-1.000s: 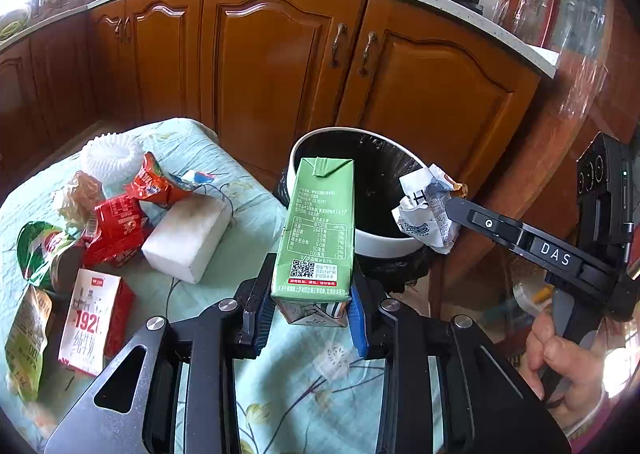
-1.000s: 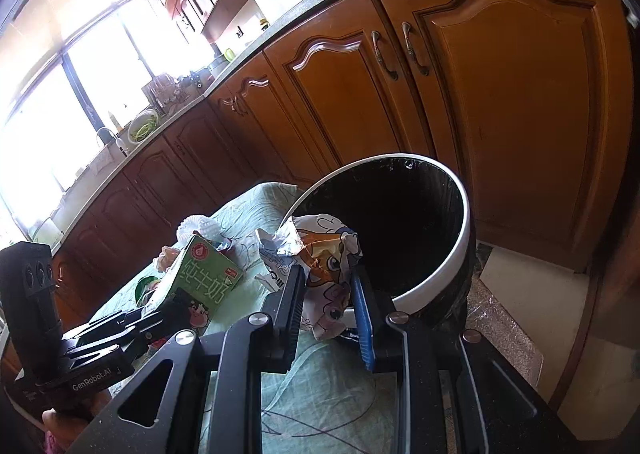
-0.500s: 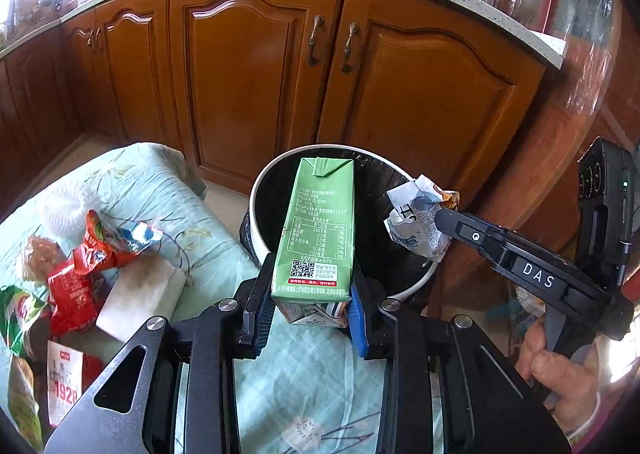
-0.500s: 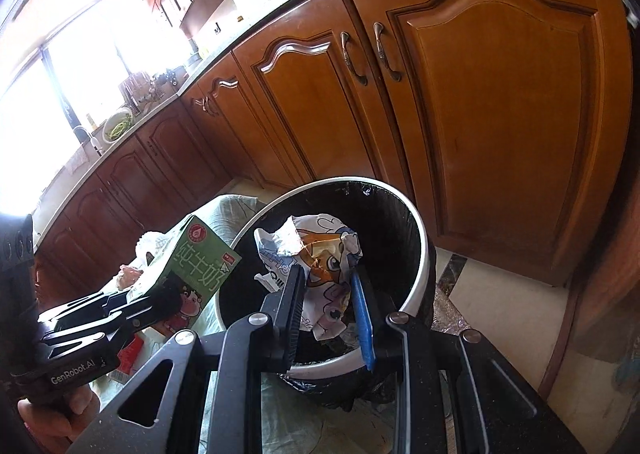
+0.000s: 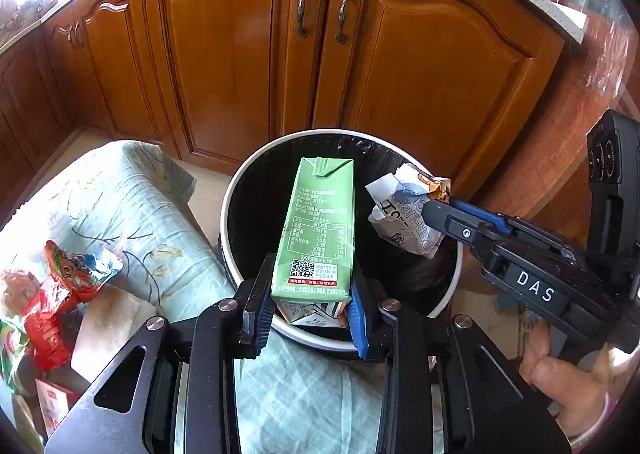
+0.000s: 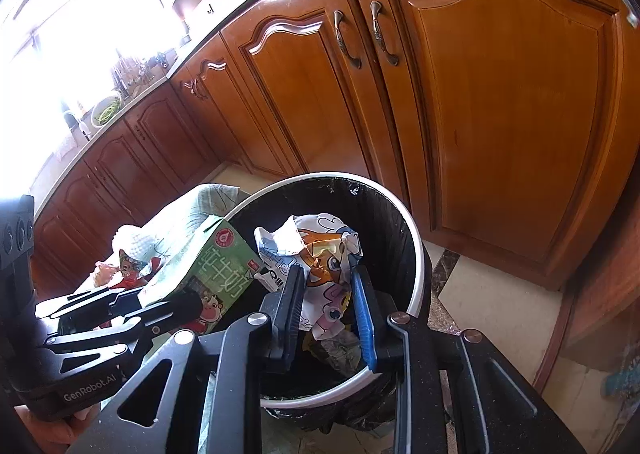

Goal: Collect trash
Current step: 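Carry the green carton into the bin with the left tool while the right tool carries the wrapper there, then open both tools over the bin and withdraw toward the table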

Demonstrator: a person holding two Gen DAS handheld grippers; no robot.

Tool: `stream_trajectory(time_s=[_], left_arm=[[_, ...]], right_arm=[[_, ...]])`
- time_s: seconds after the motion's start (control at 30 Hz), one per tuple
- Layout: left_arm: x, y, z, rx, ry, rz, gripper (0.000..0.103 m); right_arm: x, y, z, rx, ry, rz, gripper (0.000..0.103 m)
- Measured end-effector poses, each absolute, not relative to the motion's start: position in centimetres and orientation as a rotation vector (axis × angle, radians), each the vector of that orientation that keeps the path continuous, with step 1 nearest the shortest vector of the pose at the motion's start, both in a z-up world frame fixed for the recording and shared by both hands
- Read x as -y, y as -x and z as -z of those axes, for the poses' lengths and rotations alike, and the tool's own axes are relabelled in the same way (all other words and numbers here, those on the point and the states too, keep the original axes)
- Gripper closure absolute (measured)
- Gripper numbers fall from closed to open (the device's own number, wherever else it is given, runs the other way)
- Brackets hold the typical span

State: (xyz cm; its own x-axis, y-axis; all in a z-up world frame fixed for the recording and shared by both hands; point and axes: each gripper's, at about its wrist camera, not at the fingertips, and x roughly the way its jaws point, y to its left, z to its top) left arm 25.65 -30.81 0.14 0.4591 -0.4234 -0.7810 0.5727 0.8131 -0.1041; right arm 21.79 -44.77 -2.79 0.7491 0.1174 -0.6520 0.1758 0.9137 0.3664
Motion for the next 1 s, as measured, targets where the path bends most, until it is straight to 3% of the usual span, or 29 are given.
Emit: stream_trajectory(time_s=[0.17,0.23,0.3,0.4,0.6,0.77,1.0], left_arm=[[31.1,-26.0,0.4,-0.925,-0.177,0.606,0.073],[31.0,-26.1,0.3,-0.931,-0.168,0.605,0.070],[30.8,-25.9,0.2,-0.924,-0.161,0.600,0.060],[29.8,-25.4,-0.1,-0.909,-0.146,0.592,0.054],[26.0,-23.5,-0.7,-0.879,-0.067,0.573,0.049],[22.8,-21.3,-1.1,-0.840,-0.022,0.530,0.044],[17.6,-18.3,-0.8,-0.823,0.023,0.450,0.042]], right_arm=[[45.2,-22.2,3.1,-0.733,-0.449,0.021,0.065],[45.2,-22.1,2.9,-0.725,-0.452,0.017,0.058],[45.0,-21.7,2.8,-0.710,-0.454,0.016,0.048],[44.9,-21.0,2.5,-0.693,-0.463,0.014,0.043],[44.2,-18.7,2.2,-0.648,-0.518,0.000,0.023],[42.4,-16.9,2.4,-0.634,-0.548,-0.024,0.013],[38.6,-15.1,2.3,-0.634,-0.541,-0.069,0.012]])
